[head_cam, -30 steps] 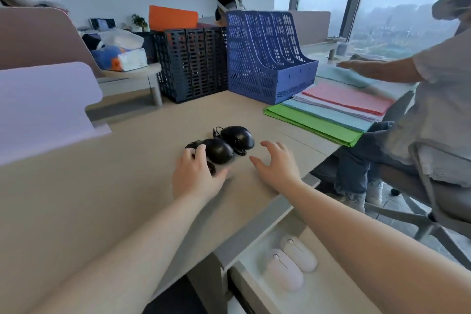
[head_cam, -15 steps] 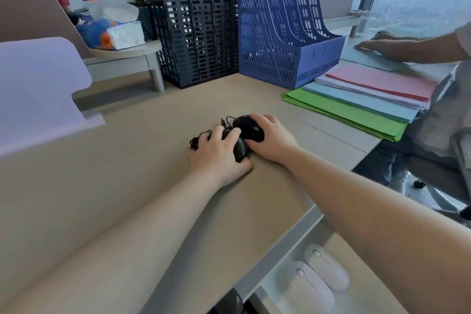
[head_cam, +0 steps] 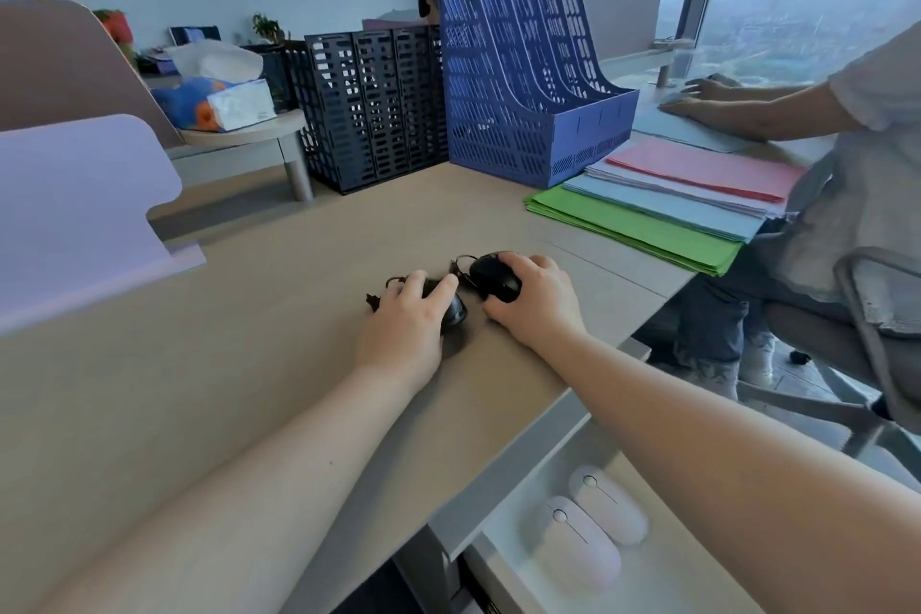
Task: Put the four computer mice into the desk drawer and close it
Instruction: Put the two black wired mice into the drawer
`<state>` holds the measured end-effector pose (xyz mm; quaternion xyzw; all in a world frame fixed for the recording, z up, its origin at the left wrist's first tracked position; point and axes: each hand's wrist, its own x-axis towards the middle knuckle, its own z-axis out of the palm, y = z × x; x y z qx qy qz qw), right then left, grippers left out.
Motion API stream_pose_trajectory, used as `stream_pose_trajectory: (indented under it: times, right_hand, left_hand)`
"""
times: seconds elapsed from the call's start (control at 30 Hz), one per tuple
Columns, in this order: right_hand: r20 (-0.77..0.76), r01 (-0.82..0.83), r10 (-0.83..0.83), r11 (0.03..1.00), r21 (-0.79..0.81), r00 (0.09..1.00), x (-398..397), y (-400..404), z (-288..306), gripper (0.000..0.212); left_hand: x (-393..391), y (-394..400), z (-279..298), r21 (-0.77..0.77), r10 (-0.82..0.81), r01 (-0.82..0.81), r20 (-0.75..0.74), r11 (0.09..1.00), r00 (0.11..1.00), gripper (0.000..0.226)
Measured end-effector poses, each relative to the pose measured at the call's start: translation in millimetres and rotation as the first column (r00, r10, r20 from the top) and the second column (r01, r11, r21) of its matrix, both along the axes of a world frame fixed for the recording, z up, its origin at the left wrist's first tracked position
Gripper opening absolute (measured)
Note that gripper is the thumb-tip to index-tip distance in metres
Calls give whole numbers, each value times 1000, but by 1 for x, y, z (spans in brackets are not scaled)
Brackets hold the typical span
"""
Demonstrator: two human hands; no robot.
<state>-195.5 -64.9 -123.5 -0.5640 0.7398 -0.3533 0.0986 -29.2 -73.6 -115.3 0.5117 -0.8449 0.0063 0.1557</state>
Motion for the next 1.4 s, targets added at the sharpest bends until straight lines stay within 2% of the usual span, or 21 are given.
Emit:
stream_pose_trajectory:
  times: [0.27,0.5,0.67,0.83,1.17,1.4]
  right_hand:
    - [126,63,-61,998,-14,990,-26,85,13,57]
    - [159,124,-121,992,-11,980,-51,177,18,56]
    - [114,140,-146,988,61,983,-63,236,-11,55]
    - [93,144,-166,968,206,982,-79,267,-53,56]
    - [75,94,-138,901,424,988,-105,268,-110,52]
    - [28,30,-53,841,539,998,-106,265,-135,51]
  left_hand:
    - [-16,68,30,29,-65,62,132,998,989,67]
    - [-56,160,42,14,-187,188,216,982,958,65]
    - [-80,221,8,71,-291,283,299,957,909,68]
    - [-93,248,-35,192,-331,281,327,940,885,66]
    - [-110,250,-103,353,-340,206,375,912,862,65]
    - [-125,259,-130,401,-370,211,373,891,851,49]
